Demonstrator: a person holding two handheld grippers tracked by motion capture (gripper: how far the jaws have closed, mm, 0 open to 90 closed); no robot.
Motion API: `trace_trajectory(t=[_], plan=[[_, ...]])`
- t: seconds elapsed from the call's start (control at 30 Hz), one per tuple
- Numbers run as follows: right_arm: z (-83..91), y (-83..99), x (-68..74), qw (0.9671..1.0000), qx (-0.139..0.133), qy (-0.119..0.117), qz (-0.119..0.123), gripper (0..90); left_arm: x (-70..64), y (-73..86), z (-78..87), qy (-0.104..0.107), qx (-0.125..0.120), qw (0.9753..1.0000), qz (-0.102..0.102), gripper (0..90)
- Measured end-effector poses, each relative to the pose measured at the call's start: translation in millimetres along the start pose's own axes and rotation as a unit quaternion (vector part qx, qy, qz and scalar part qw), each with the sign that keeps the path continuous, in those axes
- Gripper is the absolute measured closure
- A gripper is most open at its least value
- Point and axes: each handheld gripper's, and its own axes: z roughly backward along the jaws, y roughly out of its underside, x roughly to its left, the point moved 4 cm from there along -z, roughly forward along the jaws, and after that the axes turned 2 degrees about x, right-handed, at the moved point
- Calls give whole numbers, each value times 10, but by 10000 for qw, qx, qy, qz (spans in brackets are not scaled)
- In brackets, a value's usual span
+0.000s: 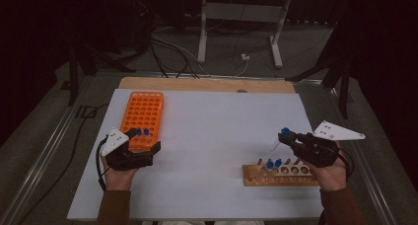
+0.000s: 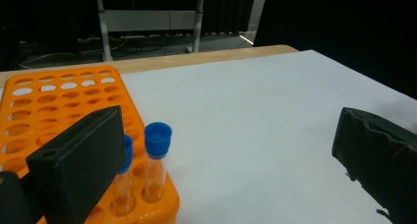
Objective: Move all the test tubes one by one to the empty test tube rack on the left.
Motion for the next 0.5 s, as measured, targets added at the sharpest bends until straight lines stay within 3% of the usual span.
trace_trajectory(t=[0.17, 0.5], plan=[[-135, -130, 76, 10000, -31, -1, 9, 771, -44, -31, -7, 26, -43, 10000, -28, 9], [-390, -369, 311, 9995, -14, -233, 206, 772, -183, -114, -40, 140, -169, 9997, -131, 13]])
